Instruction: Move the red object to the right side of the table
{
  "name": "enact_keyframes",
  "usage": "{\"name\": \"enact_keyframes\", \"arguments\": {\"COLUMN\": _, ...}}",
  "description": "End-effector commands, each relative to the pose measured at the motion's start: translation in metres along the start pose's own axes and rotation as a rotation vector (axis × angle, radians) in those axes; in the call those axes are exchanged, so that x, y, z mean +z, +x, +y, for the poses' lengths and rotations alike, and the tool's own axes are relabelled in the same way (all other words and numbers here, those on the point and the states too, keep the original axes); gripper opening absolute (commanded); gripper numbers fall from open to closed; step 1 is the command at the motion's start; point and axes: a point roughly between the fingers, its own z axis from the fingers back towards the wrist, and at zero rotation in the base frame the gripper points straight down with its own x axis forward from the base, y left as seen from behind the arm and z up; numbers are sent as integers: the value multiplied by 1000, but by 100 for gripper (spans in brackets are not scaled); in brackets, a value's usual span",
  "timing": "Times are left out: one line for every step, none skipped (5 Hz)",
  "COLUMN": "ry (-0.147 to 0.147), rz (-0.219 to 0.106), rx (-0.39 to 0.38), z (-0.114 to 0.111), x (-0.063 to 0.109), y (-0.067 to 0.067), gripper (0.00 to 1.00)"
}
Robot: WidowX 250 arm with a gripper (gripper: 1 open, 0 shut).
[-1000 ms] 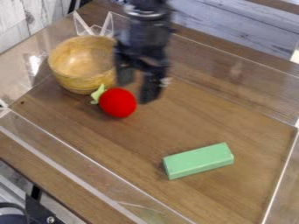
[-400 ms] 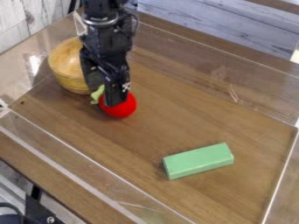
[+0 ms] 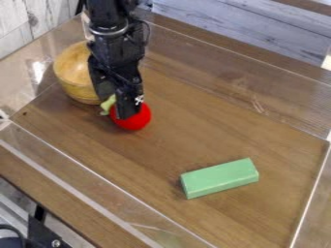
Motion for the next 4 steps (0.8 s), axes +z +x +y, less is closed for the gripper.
{"name": "enact_keyframes", "arguments": {"ry": 40, "rz": -61, "rx": 4, "z": 7, "x": 8, "y": 5, "gripper": 100}}
{"name": "enact_keyframes", "arguments": {"ry": 46, "rz": -74, "rx": 3, "z": 8, "x": 6, "y": 5, "gripper": 100}}
{"name": "enact_keyframes", "arguments": {"ry": 52, "rz": -81, "rx": -1, "z": 9, "x": 5, "y": 5, "gripper": 100}}
{"name": "enact_keyframes", "arguments": {"ry": 53, "rz": -86, "rx": -1, "z": 9, "x": 4, "y": 5, "gripper": 100}}
